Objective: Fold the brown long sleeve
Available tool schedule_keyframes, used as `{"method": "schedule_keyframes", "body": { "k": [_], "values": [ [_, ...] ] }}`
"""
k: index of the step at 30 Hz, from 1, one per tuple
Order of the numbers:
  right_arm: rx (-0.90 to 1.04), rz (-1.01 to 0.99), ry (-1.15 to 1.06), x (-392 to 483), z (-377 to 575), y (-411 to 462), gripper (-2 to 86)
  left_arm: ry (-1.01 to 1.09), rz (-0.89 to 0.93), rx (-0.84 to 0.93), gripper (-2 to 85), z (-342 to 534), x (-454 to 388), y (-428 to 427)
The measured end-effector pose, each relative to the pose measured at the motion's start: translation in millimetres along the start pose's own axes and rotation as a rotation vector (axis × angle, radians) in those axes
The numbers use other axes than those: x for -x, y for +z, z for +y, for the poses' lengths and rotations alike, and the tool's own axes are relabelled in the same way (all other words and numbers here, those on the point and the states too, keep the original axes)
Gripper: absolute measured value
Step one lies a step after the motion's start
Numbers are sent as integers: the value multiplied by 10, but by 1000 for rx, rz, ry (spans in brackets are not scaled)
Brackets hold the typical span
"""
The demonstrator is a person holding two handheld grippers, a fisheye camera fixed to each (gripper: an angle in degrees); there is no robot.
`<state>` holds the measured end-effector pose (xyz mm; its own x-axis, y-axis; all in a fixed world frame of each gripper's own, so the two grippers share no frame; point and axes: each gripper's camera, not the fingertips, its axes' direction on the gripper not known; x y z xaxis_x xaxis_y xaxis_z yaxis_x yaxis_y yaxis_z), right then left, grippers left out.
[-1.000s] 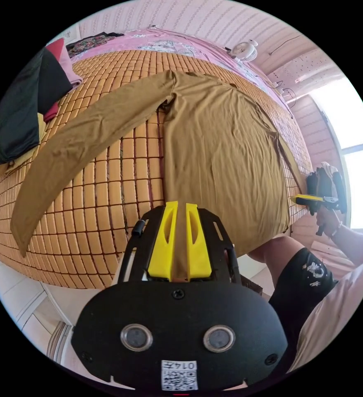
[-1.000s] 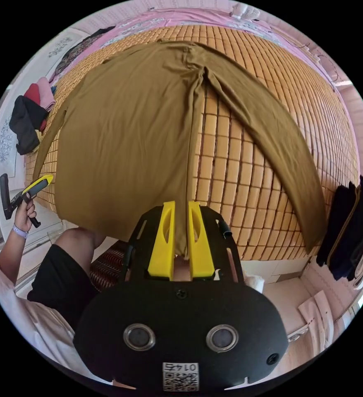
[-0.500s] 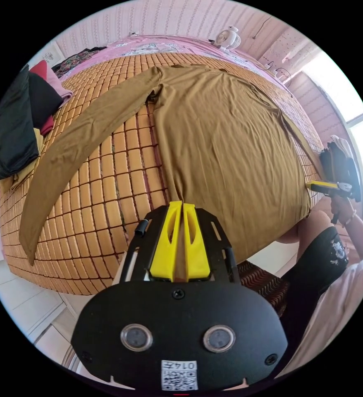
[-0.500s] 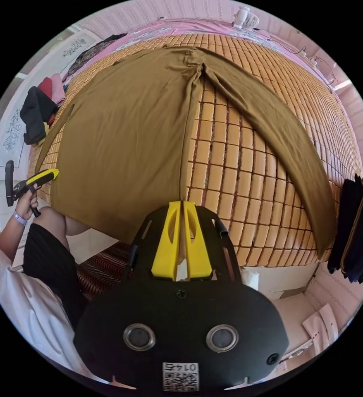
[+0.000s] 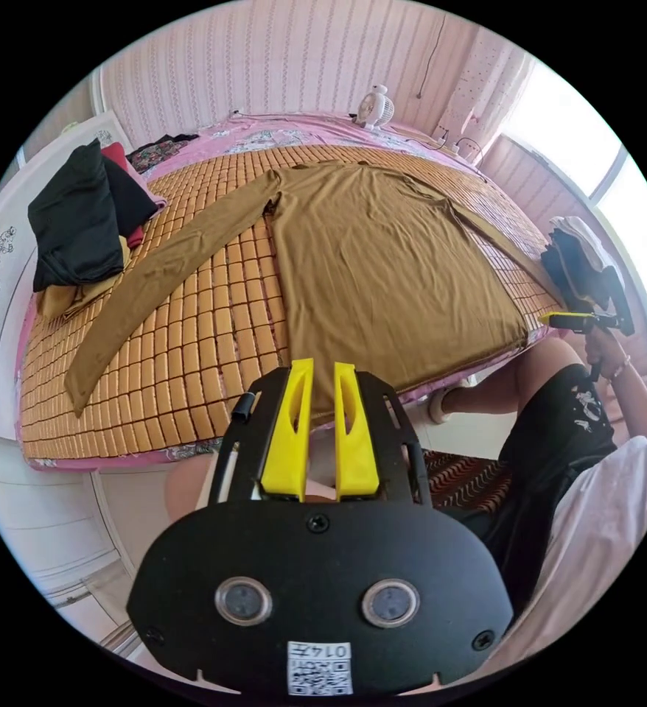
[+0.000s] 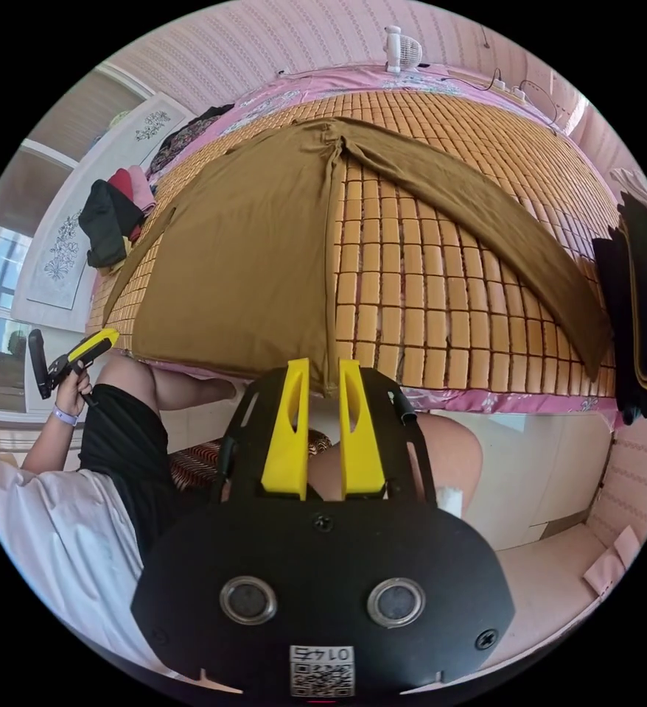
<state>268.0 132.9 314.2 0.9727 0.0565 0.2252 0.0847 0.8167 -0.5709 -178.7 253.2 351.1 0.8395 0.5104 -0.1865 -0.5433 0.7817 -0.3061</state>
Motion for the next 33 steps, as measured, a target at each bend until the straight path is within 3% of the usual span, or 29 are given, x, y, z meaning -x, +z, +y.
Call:
{"method": "schedule_keyframes", "body": {
  "k": [8,14,18,28,33],
  "values": [
    [236,123,-42,20,-101,432,80,-70,-56,212,64,-81,-36,399],
    [203,95,-22,-82,-92,402,5,-137,-28,267,57,-119,-11,534],
    [202,96,-6,-126,-73,410,-6,-113,-50,317,-3,-136,-61,624],
    [207,93,7,-166,-15,489,5,-184,17,293,-10,-9,99,679],
    [153,19,37,-188,-8,485,64,-194,28,279,-10,63,164,702]
  ]
}}
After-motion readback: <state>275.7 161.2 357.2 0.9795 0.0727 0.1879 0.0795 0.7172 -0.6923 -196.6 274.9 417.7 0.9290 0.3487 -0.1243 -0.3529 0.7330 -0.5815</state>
